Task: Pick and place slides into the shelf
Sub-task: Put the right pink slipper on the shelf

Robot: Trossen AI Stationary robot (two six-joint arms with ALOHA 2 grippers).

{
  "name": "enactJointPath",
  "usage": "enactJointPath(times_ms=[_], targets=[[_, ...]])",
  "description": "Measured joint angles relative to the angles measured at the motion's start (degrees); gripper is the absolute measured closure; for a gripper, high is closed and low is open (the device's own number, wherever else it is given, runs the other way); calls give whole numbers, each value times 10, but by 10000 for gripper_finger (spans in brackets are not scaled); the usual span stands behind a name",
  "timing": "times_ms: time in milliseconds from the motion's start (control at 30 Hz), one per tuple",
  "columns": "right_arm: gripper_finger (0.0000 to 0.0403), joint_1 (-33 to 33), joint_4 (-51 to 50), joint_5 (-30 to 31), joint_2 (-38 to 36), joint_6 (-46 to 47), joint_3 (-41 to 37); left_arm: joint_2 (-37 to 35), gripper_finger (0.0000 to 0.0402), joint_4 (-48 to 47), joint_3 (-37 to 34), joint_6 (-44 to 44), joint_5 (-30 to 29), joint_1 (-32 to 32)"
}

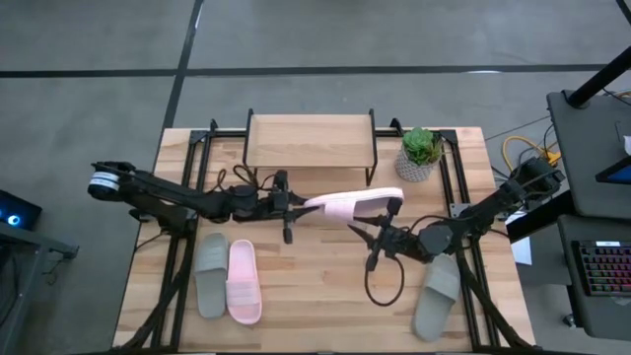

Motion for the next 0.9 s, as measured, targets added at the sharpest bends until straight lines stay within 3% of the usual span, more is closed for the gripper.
enactJointPath(times_ms=[500,600,733,900], targets=[[280,6,3,8,-2,-61,10,-161,389,-197,-1,-1,3,27],[282,14,4,-26,-3,-77,30,-182,389,-224,-1,-25,9,39],[280,33,-11,-92,-3,-140,59,-198,389,-266,7,-70,61,72],[273,62,-23,-81,-2,-265,81,-199,389,-328,18,-132,147,119]])
